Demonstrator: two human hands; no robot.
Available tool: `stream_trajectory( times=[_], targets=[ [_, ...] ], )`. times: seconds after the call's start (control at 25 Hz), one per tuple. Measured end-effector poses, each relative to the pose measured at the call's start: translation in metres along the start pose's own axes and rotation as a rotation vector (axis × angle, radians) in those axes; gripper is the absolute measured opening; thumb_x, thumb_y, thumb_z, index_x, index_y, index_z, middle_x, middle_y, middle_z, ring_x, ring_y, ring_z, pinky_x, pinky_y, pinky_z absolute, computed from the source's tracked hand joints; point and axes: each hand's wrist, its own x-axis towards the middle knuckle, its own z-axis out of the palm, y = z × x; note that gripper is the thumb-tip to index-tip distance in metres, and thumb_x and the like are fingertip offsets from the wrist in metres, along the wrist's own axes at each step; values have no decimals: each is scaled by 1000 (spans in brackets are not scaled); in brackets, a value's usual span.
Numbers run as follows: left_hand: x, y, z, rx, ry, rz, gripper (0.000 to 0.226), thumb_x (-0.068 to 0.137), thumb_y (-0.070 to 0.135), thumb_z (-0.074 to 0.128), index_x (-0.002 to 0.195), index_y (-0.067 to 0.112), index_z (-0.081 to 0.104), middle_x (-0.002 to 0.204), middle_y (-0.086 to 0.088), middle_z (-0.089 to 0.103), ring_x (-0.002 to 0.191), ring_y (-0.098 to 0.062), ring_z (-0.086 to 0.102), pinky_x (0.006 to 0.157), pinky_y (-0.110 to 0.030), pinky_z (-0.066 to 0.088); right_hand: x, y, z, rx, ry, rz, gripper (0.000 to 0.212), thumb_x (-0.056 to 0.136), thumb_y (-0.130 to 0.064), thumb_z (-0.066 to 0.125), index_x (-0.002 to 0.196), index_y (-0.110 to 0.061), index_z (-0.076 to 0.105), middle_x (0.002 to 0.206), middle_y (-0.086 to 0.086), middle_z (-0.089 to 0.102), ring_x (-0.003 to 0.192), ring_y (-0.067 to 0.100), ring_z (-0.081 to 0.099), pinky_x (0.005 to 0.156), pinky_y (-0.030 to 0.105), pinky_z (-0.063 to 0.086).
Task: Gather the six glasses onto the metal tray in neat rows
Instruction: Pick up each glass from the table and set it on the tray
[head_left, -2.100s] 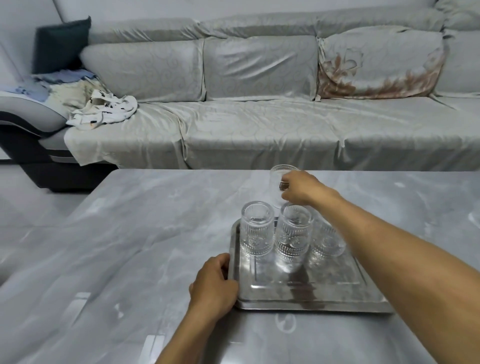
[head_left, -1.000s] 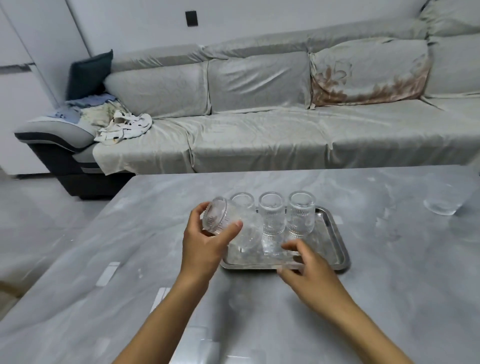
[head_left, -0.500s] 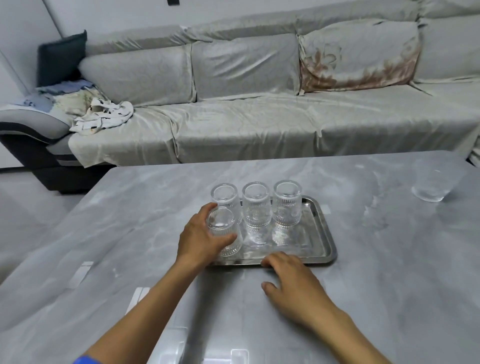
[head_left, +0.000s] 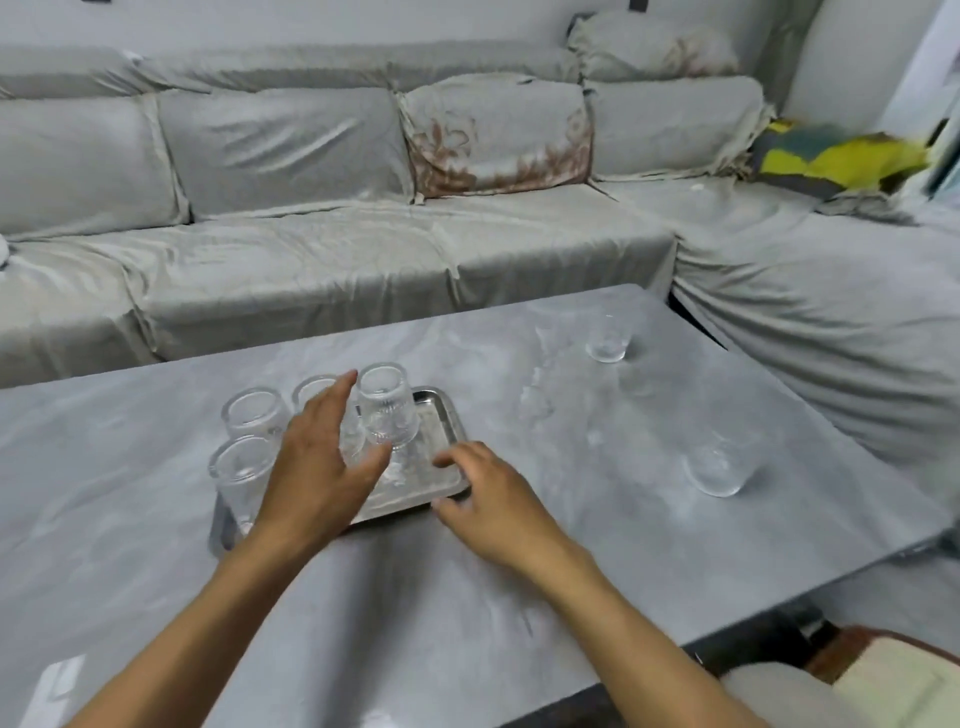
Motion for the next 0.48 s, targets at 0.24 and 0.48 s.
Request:
stream_trajectory(
  times=[0.24, 0.48],
  targets=[
    [-12, 60, 48, -45, -168, 95, 82, 86, 27, 70, 155, 25, 26, 159, 0, 36, 146, -21, 32, 116, -31, 24, -42, 74, -79, -287, 515, 232, 73, 80, -16, 62, 146, -19, 31, 160, 10, 23, 142, 32, 27, 112, 44, 30],
    [-19, 78, 60, -17, -200, 107, 81, 86, 31, 68, 155, 27, 25, 160, -2, 35, 146, -22, 31, 116, -32, 24, -76, 145, -120, -633, 466, 603, 87, 86, -19, 59, 152, -13, 3, 159, 14, 21, 148, 38, 4, 117, 52, 15]
  ],
)
